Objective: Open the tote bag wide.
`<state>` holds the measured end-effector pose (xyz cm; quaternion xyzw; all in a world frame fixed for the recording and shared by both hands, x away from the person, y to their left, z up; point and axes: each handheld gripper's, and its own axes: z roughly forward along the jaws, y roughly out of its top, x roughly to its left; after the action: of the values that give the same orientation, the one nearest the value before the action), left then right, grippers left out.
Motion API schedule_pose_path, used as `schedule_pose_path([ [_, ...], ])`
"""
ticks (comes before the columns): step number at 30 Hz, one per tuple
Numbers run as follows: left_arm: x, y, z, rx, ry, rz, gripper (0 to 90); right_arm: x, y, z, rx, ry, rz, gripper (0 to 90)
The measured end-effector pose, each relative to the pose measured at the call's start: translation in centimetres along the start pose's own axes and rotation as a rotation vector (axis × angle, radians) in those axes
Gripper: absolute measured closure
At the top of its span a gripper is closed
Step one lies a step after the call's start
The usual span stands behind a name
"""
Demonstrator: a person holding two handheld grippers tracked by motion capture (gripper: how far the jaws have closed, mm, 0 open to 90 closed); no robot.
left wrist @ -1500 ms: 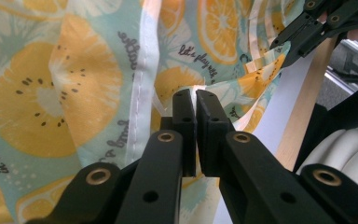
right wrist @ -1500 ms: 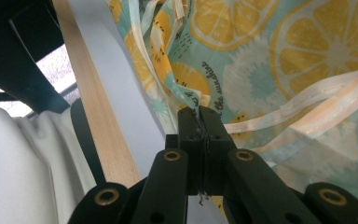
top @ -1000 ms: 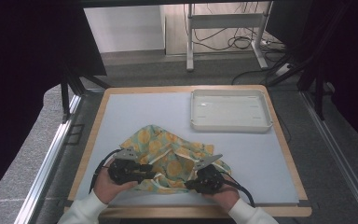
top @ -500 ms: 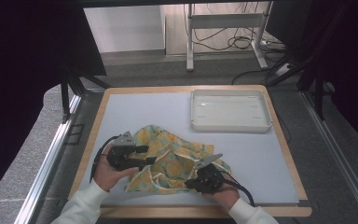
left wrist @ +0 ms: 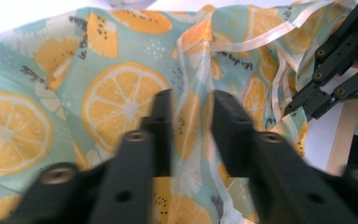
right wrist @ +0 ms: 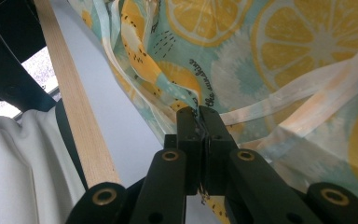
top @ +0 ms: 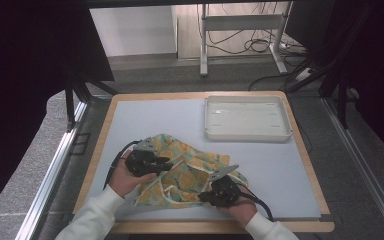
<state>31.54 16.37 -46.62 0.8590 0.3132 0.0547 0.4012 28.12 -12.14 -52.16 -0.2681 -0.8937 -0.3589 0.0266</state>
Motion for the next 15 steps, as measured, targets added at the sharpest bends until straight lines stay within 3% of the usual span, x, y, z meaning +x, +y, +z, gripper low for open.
schedule_pose_path([
  [4, 0.4, 0.0, -0.1, -0.005, 0.005, -0.003, 89.2, 0.0, 0.0, 0.1, 0.002, -0.001, -0.001, 86.9],
  [15, 2.4, 1.8, -1.6, -0.109, 0.009, -0.072, 90.0, 0.3, -0.2, 0.1, 0.012, 0.001, -0.013, 87.1],
])
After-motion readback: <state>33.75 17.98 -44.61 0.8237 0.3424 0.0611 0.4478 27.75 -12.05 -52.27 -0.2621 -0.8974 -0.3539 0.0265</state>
